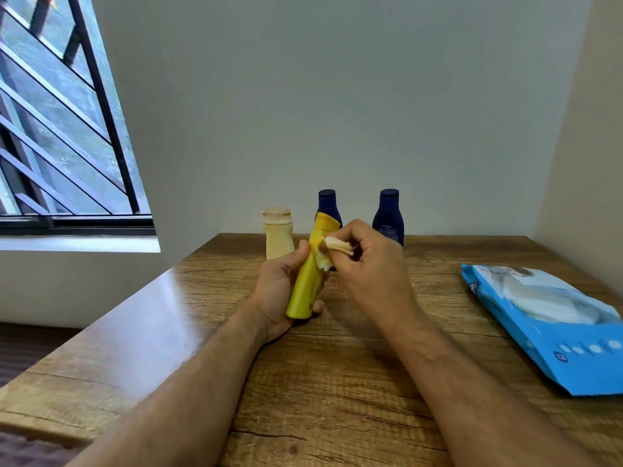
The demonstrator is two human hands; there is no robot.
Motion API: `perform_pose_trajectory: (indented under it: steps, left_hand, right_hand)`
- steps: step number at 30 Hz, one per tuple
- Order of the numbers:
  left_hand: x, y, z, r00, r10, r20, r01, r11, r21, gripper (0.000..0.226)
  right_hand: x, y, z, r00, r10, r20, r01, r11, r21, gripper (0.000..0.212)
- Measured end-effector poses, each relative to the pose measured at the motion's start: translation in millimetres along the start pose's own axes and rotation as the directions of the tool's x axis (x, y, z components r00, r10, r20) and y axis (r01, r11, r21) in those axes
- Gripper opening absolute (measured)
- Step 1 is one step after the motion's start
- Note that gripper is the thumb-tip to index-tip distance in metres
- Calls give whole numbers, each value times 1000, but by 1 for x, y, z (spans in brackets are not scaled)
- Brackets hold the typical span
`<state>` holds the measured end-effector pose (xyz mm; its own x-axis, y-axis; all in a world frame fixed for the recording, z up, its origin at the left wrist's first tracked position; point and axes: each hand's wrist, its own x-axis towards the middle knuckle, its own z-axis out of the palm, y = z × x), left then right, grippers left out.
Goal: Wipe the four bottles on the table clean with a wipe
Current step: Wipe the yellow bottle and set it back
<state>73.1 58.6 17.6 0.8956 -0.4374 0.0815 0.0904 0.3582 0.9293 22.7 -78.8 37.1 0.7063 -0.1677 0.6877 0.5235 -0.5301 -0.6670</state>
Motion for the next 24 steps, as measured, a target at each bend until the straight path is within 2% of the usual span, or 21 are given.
perform_pose_trajectory:
  steps: [2,3,5,8,10,12,15,17,19,21,24]
  left_hand:
    - [0,0,2,1000,9,3,-9,1000,14,40]
    - [1,0,2,1000,18,7,-18,1000,18,37]
    - [3,-1,0,999,35,15,-35,999,-1,35]
    - [3,2,-1,999,17,-34,-19,997,-68,55]
    - [3,4,-2,997,27,-67,-32,997,-73,63]
    - [4,4,-3,998,41,-52,-44,997,-57,60]
    - [1,6,-1,998,55,-14,-54,997,59,30]
    - [0,6,2,999,47,-11,-46,995,92,20]
    - [0,5,3,998,55,-18,-53,994,96,12]
    - [0,4,3,997,66,-42,-62,994,87,9]
    - [1,5,2,993,88,-79,-89,996,-11,8]
  right_hand:
    - [2,1,-2,998,-2,-64,3,1000,25,5]
    - [2,2,-3,999,-4,-43,6,999,39,5]
    - [1,3,-4,996,-9,88,7,1000,24,6]
    - [-3,5,-1,954,-6,300,31,996,-79,8]
    - [-4,5,0,935,-3,355,44,993,-108,9]
    - [-4,3,-1,947,-11,322,47,994,-102,10]
    - [-2,1,-4,992,-14,122,19,999,-40,9]
    - [1,1,-6,1000,2,-16,-2,1000,2,10]
    - [3,1,-6,996,29,-80,-28,999,16,10]
    - [3,2,-6,996,63,-66,-61,998,19,10]
    - [2,5,-4,986,106,126,-109,994,15,8]
